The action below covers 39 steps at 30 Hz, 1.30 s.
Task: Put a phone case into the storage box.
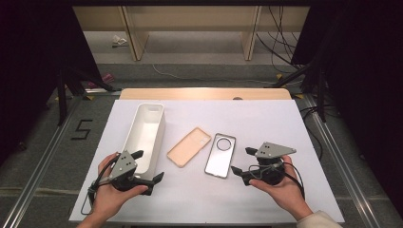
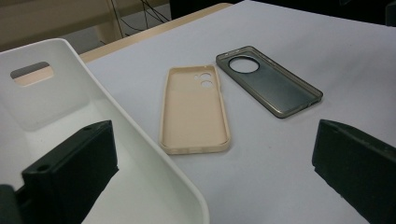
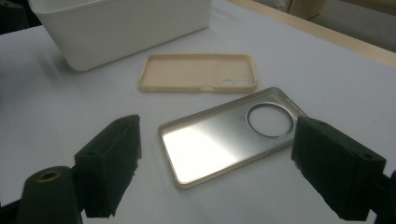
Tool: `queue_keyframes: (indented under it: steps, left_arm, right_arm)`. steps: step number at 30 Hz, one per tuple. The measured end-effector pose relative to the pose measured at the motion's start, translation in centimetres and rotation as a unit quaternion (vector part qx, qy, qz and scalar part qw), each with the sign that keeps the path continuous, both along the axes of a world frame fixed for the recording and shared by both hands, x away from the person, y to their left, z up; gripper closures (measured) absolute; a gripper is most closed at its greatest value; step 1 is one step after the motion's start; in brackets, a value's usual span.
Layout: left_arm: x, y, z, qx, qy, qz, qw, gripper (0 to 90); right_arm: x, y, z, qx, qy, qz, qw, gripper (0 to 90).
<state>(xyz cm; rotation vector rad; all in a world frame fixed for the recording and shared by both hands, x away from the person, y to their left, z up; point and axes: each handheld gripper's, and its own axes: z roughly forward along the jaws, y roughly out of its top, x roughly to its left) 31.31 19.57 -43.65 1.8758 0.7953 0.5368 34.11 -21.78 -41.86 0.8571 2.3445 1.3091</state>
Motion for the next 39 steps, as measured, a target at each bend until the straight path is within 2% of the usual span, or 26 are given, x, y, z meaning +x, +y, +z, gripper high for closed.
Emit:
queue_keyframes:
  steps: [7,8,9,10,11,12,13,14,16,17,18,19,20,21,22,26,27,28,30,31,33,36,39]
  left_arm:
    - [0.0,0.0,0.0,-0.001,-0.001,0.000,1.0000,0.0]
    - [0.0,0.0,0.0,-0.001,0.000,0.000,1.0000,0.0]
    - [0.0,0.0,0.0,-0.001,0.000,0.000,1.0000,0.0]
    - [0.0,-0.1,0.0,-0.001,0.000,0.000,1.0000,0.0]
    - [0.0,-0.1,0.0,-0.001,0.000,0.000,1.0000,0.0]
    - [0.1,-0.1,0.0,0.000,0.000,-0.002,1.0000,0.0]
    - [0.1,-0.1,0.0,0.000,0.000,-0.002,1.0000,0.0]
    - [0.1,-0.2,0.0,0.000,-0.001,-0.001,1.0000,0.0]
    - [0.1,-0.2,0.0,-0.001,-0.001,-0.002,1.0000,0.0]
    - [0.1,-0.2,0.0,-0.001,-0.001,-0.002,1.0000,0.0]
    - [0.1,-0.2,0.0,-0.001,-0.001,-0.002,1.0000,0.0]
    - [0.1,-0.2,0.0,-0.001,-0.001,-0.002,1.0000,0.0]
    - [0.1,-0.2,0.0,-0.001,-0.001,-0.002,1.0000,0.0]
    - [0.1,-0.2,0.0,-0.001,-0.001,-0.002,1.0000,0.0]
    - [0.1,-0.2,0.0,0.001,-0.002,-0.003,1.0000,0.0]
    - [0.1,-0.1,0.0,-0.001,-0.001,-0.001,1.0000,0.0]
    - [0.1,-0.1,0.0,-0.001,-0.001,-0.001,1.0000,0.0]
    - [0.1,-0.1,0.0,-0.002,-0.001,-0.001,1.0000,0.0]
    - [0.1,-0.1,0.0,-0.002,0.000,-0.001,1.0000,0.0]
    - [0.1,-0.1,0.0,-0.001,0.000,-0.002,1.0000,0.0]
    - [0.1,-0.1,0.0,-0.002,0.000,-0.002,1.0000,0.0]
    - [0.1,-0.2,0.0,-0.001,-0.001,-0.003,1.0000,0.0]
    - [0.1,-0.2,0.0,-0.001,-0.001,-0.003,1.0000,0.0]
  right_arm:
    - [0.1,0.4,-0.1,-0.004,0.008,0.010,0.9999,25.3]
    - [0.2,0.6,-0.2,-0.004,0.012,0.015,0.9998,35.1]
    - [0.2,0.6,-0.2,-0.004,0.012,0.015,0.9998,35.1]
    - [0.3,0.9,-0.3,-0.004,0.017,0.025,0.9995,46.4]
    - [0.3,0.9,-0.3,-0.004,0.017,0.025,0.9995,46.4]
    - [0.6,1.5,-0.4,-0.013,0.026,0.036,0.9989,58.5]
    - [0.6,1.5,-0.4,-0.013,0.026,0.036,0.9989,58.5]
    - [0.9,2.4,-0.7,-0.031,0.038,0.051,0.9974,72.2]
    - [1.2,3.4,-1.2,-0.050,0.056,0.066,0.9950,82.2]
    - [1.2,3.4,-1.2,-0.050,0.056,0.066,0.9950,82.2]
    - [1.5,4.3,-1.6,-0.076,0.075,0.079,0.9911,89.6]
    - [1.5,4.3,-1.6,-0.076,0.075,0.079,0.9911,89.6]
    - [2.0,5.0,-1.9,-0.096,0.084,0.080,0.9886,90.0]
    - [2.0,5.0,-1.9,-0.096,0.084,0.080,0.9886,90.0]
    - [2.5,5.7,-2.2,-0.115,0.095,0.071,0.9863,90.0]
    - [3.6,6.7,-3.1,-0.153,0.117,0.065,0.9791,90.0]
    - [3.6,6.7,-3.1,-0.153,0.117,0.065,0.9791,90.0]
    - [4.0,6.9,-3.7,-0.171,0.131,0.060,0.9747,90.0]
    - [4.2,6.9,-3.9,-0.178,0.146,0.058,0.9713,90.0]
    - [4.2,6.9,-3.9,-0.178,0.146,0.058,0.9713,90.0]
    - [4.3,6.9,-4.2,-0.192,0.151,0.056,0.9681,90.0]
    - [4.4,6.7,-4.6,-0.204,0.155,0.053,0.9652,90.0]
    - [4.6,6.5,-4.6,-0.204,0.159,0.054,0.9645,90.0]
